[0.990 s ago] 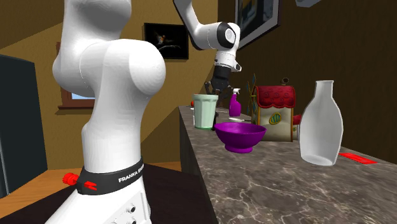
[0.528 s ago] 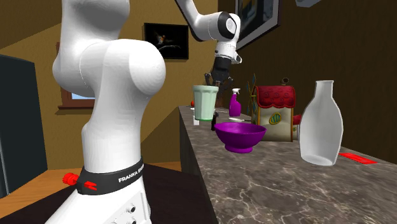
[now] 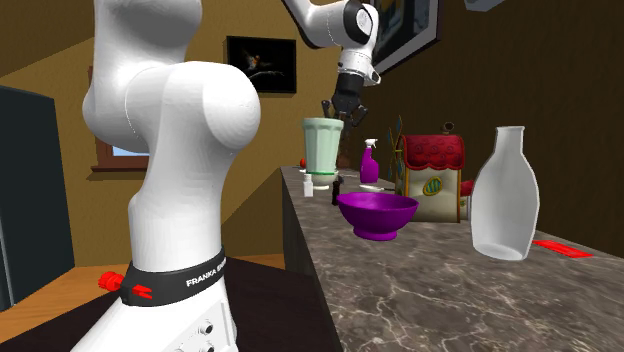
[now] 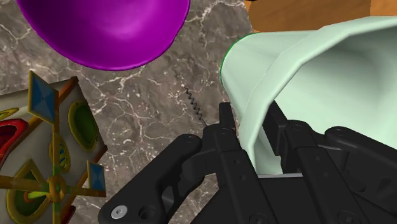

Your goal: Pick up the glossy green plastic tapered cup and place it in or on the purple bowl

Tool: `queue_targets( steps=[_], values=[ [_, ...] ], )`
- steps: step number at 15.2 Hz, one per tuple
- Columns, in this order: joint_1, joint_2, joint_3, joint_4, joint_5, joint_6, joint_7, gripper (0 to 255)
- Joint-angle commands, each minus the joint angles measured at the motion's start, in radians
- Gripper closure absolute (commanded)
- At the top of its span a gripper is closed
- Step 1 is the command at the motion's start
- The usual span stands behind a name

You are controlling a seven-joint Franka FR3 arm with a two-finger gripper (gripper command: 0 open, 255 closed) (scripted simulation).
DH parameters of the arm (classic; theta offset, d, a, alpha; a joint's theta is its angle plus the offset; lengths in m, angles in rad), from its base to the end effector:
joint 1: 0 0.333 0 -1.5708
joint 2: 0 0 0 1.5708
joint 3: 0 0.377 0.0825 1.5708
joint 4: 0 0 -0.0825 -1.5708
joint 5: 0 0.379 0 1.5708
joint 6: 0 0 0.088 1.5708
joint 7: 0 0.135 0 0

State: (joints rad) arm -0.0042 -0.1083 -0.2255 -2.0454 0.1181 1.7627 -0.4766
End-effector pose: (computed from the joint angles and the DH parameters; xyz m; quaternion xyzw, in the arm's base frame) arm 0.4781 -0.1015 0.5095 -0.9878 -0.1078 0.0593 0.0950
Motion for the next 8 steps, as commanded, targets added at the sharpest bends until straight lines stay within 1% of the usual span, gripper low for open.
queue_targets(
  steps=[1,7,8],
  values=[
    [-0.001,-0.003,-0.001,0.025,-0.001,-0.027,0.002,255],
    [0.0,-0.011,0.0,0.088,-0.004,-0.098,0.012,255],
    [-0.011,-0.018,-0.012,0.09,-0.011,-0.109,-0.008,255]
  ],
)
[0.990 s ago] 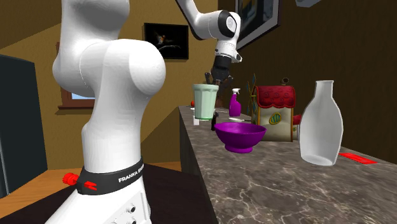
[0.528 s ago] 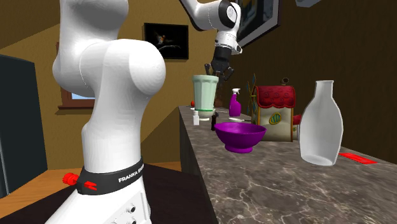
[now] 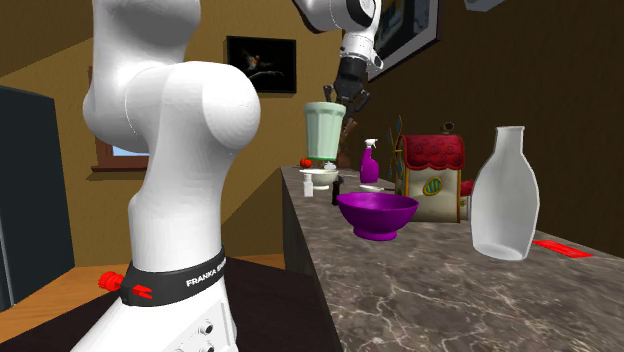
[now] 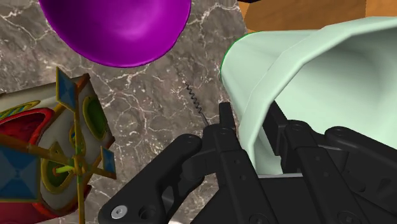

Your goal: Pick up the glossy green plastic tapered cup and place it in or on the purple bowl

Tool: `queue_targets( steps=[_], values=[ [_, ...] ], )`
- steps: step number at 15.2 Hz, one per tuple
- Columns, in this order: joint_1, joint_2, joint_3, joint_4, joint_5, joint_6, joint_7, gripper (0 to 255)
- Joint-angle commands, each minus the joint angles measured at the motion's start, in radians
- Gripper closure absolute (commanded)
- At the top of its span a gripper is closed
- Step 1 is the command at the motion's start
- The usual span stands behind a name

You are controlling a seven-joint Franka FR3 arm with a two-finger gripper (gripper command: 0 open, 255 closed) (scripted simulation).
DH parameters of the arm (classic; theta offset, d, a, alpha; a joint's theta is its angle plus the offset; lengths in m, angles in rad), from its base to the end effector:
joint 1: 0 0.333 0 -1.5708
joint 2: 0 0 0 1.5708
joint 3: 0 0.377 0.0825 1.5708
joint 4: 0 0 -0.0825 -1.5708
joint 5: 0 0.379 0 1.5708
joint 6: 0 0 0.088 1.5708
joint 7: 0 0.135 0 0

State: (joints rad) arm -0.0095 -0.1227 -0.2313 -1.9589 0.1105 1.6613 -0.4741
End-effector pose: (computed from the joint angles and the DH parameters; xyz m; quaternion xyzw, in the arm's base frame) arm 0.4752 -0.1077 0.5487 -0.9878 -0.1079 0.0595 0.0950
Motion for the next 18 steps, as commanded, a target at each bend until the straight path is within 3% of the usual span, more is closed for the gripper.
queue_targets(
  steps=[1,13,18],
  values=[
    [-0.016,-0.009,-0.019,0.006,-0.011,-0.018,-0.031,255],
    [-0.148,0.008,-0.187,0.139,-0.083,-0.158,-0.313,255],
    [-0.149,0.006,-0.188,0.069,-0.085,-0.091,-0.316,255]
  ],
)
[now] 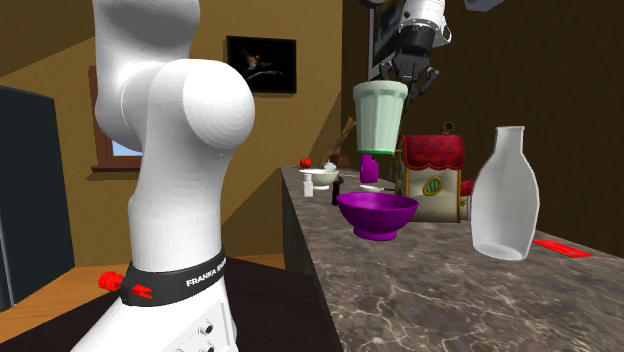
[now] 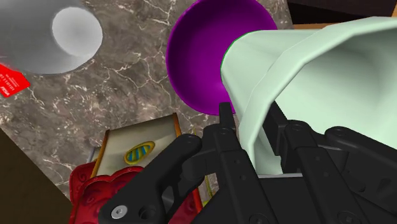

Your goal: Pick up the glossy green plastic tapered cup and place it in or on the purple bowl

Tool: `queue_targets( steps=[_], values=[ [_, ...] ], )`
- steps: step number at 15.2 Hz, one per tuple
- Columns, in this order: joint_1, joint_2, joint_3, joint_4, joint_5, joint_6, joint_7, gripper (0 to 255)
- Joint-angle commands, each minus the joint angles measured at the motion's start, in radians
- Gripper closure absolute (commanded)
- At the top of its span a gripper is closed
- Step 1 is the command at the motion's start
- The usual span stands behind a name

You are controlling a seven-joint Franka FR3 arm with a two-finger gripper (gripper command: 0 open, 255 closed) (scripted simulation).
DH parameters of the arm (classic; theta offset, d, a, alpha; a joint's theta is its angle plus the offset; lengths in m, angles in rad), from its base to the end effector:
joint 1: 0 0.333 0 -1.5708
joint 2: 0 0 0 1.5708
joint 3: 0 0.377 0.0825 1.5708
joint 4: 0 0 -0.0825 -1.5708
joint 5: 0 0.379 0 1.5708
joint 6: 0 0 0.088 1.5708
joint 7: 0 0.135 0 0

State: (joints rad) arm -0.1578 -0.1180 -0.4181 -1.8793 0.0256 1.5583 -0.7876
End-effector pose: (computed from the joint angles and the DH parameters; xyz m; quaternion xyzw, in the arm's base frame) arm 0.4046 -0.2707 0.5714 -0.9878 -0.1076 0.0597 0.0953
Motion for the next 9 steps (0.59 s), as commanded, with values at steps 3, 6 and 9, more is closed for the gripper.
queue_targets(
  steps=[3,6,9],
  values=[
    [-0.001,0.002,-0.002,-0.05,0.0,0.053,-0.005,255],
    [-0.002,0.005,-0.003,-0.087,0.001,0.093,-0.008,255],
    [-0.003,0.011,-0.004,-0.122,0.003,0.132,-0.012,255]
  ],
)
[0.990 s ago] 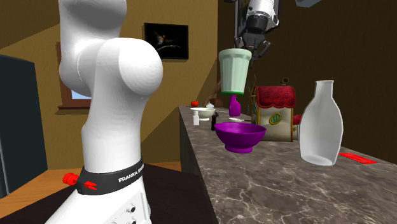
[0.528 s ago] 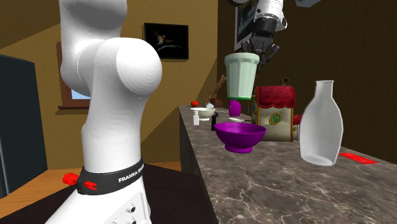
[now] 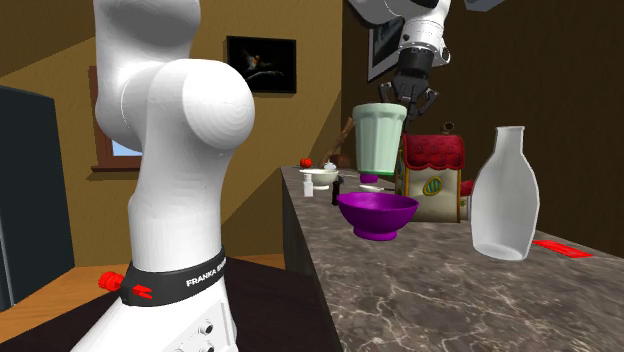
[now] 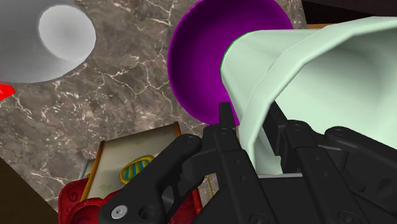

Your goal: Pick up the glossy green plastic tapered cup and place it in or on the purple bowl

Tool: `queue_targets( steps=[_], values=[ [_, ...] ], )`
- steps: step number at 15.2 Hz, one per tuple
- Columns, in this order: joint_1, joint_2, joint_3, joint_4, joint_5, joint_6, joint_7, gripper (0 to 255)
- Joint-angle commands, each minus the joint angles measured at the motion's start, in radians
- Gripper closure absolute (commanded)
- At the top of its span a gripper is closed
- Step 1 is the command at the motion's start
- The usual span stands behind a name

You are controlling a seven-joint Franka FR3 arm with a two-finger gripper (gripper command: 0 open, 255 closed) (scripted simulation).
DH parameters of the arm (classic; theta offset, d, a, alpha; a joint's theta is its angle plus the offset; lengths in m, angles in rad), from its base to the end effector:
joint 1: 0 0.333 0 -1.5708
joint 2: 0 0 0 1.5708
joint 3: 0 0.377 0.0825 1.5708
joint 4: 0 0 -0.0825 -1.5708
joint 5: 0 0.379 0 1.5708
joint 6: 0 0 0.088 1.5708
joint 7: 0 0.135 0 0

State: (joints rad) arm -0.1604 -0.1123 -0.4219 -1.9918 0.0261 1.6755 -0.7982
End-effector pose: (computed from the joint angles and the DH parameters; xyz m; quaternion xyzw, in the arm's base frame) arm 0.4040 -0.2713 0.5255 -0.9878 -0.1079 0.0597 0.0953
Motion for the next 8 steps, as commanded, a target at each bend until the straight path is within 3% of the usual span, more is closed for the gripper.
queue_targets(
  steps=[1,8],
  values=[
    [0.0,0.007,-0.001,-0.021,0.003,0.028,-0.003,255],
    [-0.001,0.029,-0.005,-0.092,0.011,0.119,-0.015,255]
  ],
)
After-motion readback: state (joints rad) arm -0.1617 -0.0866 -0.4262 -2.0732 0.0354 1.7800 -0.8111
